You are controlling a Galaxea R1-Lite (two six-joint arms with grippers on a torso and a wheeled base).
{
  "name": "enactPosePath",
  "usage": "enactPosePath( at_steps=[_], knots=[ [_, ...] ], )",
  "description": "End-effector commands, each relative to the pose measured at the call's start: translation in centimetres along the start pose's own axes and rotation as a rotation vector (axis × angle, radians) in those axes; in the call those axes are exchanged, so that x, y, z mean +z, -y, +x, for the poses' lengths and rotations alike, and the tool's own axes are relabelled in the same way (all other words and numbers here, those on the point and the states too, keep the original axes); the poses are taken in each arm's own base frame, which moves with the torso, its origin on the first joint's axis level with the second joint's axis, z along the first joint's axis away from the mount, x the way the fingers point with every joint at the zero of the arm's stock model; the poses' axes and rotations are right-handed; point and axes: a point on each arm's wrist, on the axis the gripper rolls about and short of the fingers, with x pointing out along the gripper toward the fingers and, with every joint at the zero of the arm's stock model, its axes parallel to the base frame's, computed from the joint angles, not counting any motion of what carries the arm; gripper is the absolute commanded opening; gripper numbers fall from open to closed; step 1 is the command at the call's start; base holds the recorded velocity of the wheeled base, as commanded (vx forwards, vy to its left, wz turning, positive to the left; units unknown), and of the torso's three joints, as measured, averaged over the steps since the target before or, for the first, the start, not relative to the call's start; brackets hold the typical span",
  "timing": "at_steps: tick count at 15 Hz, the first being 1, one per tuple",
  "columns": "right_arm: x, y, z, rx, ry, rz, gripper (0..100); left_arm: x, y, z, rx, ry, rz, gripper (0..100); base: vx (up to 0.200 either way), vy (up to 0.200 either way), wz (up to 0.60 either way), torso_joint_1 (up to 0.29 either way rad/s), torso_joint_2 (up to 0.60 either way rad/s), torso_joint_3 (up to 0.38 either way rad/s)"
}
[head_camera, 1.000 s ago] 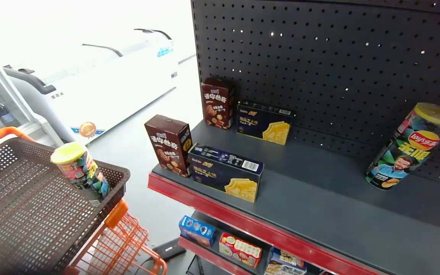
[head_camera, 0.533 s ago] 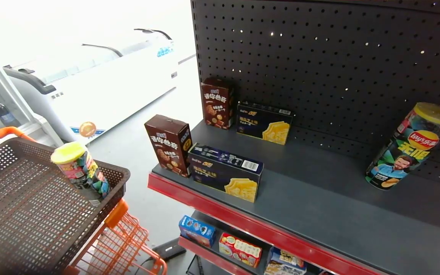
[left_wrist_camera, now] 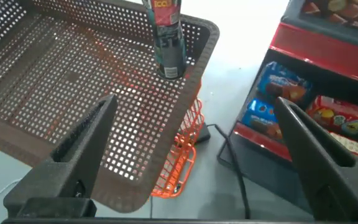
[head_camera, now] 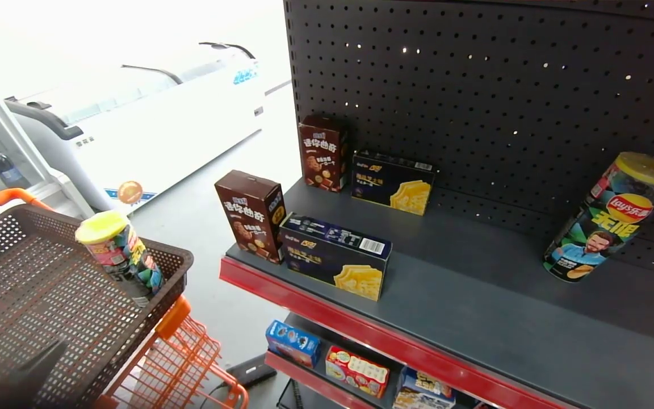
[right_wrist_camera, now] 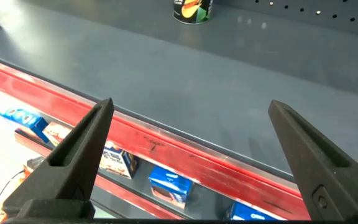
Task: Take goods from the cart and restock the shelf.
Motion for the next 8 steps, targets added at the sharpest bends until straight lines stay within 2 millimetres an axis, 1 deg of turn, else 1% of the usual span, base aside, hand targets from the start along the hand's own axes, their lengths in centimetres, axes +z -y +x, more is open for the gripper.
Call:
enactPosePath(
  at_steps=[1, 3, 4, 6, 7, 8],
  knots=[
    [0.0, 0.0, 0.0, -0.001, 0.001, 0.000, 100, -0.6, -0.1, 6.8, 0.048, -0.188, 0.014, 100, 0.000, 0.000, 0.00, 0.000, 0.00, 0.000],
    [0.0, 0.0, 0.0, 0.001, 0.001, 0.000, 100, -0.5, -0.3, 10.0, 0.074, -0.140, -0.001, 100, 0.000, 0.000, 0.00, 0.000, 0.00, 0.000],
    [0.0, 0.0, 0.0, -0.001, 0.001, 0.000, 100, -0.9, -0.4, 12.0, 0.085, -0.109, 0.004, 100, 0.000, 0.000, 0.00, 0.000, 0.00, 0.000],
    [0.0, 0.0, 0.0, 0.001, -0.001, 0.000, 100, -1.5, -1.0, 13.8, 0.116, -0.064, -0.004, 100, 0.000, 0.000, 0.00, 0.000, 0.00, 0.000],
    [0.0, 0.0, 0.0, 0.001, 0.001, 0.000, 100, -1.9, -1.3, 14.7, 0.143, -0.052, 0.024, 100, 0.000, 0.000, 0.00, 0.000, 0.00, 0.000],
    [0.0, 0.0, 0.0, 0.001, 0.001, 0.000, 100, -2.3, -1.7, 15.5, 0.168, -0.068, 0.040, 100, 0.000, 0.000, 0.00, 0.000, 0.00, 0.000]
  ],
)
